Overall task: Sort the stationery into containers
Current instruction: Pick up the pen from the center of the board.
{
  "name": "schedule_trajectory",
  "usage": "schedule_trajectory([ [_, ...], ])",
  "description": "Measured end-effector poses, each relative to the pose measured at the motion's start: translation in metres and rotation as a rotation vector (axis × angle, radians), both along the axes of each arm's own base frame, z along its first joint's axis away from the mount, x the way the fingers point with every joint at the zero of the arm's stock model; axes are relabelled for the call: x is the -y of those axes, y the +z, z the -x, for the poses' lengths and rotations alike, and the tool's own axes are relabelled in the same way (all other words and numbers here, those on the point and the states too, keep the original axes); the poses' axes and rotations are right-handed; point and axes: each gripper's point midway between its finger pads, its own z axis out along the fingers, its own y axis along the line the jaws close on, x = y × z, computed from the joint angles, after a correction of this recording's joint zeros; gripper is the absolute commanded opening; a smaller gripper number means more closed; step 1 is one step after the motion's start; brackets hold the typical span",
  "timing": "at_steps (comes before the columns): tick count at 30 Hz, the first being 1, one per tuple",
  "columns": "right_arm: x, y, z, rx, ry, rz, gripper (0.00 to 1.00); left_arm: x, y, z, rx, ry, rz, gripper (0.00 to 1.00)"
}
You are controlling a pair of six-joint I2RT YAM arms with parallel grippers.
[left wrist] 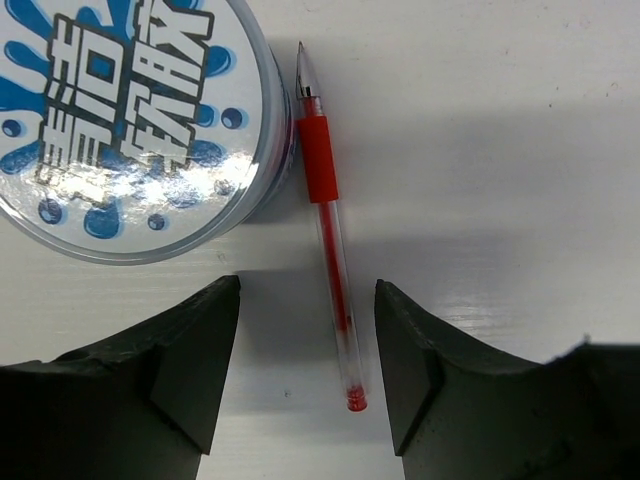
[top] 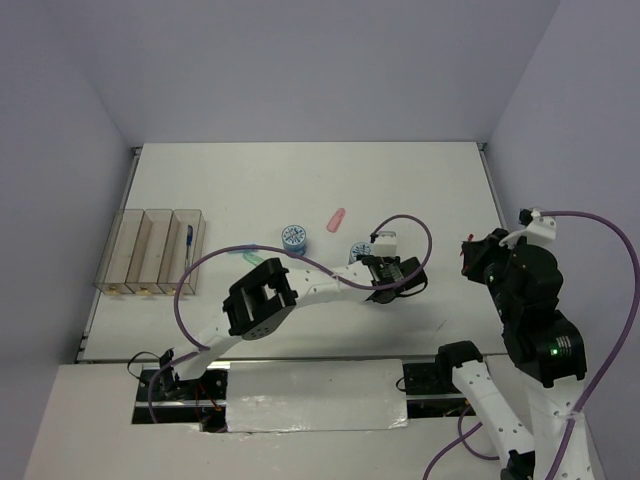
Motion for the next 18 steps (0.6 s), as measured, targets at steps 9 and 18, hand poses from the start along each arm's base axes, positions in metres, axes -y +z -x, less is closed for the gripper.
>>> schedule_trajectory([
  [9, -0.0011, 0.0036, 0.0046, 0.022, 0.010, -0.007, 0.00, 0.0038, -0.0018, 0.0002, -0.005, -0.003, 0.016, 0.18],
  [18, -0.0055, 0.0048, 0.0060, 0.027, 0.035, -0.017, 0.00, 0.0049, -0.0002, 0.0084, 0.023, -0.043, 0.039, 0.00],
])
